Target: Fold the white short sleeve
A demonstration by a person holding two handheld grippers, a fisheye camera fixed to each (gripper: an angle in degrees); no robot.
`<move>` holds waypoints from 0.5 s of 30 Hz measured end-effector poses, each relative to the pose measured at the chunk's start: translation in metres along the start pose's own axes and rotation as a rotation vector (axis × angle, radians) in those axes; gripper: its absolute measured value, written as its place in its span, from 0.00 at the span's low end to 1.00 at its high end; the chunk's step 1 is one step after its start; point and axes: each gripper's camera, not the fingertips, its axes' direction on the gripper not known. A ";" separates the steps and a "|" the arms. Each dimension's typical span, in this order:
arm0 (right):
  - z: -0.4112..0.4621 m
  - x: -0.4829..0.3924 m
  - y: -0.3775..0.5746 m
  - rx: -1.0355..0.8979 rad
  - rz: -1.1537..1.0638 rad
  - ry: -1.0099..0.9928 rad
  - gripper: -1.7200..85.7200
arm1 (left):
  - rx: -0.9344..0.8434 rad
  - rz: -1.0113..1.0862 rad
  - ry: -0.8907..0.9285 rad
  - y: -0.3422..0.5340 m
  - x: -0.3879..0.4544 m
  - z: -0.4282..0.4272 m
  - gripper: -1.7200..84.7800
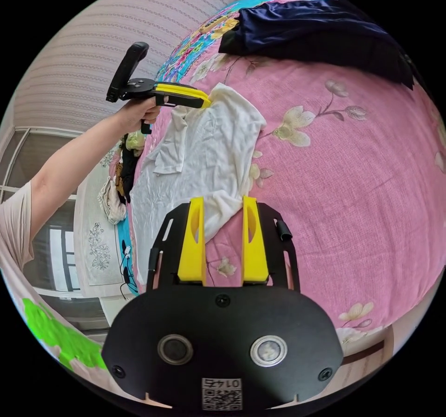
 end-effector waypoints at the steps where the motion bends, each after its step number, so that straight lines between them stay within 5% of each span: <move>1: 0.001 0.002 0.001 -0.002 0.004 0.002 0.16 | -0.002 -0.011 -0.007 -0.002 0.002 0.002 0.08; 15: 0.021 -0.004 0.025 0.003 -0.021 0.103 0.24 | 0.046 0.070 -0.154 -0.007 0.037 -0.005 0.10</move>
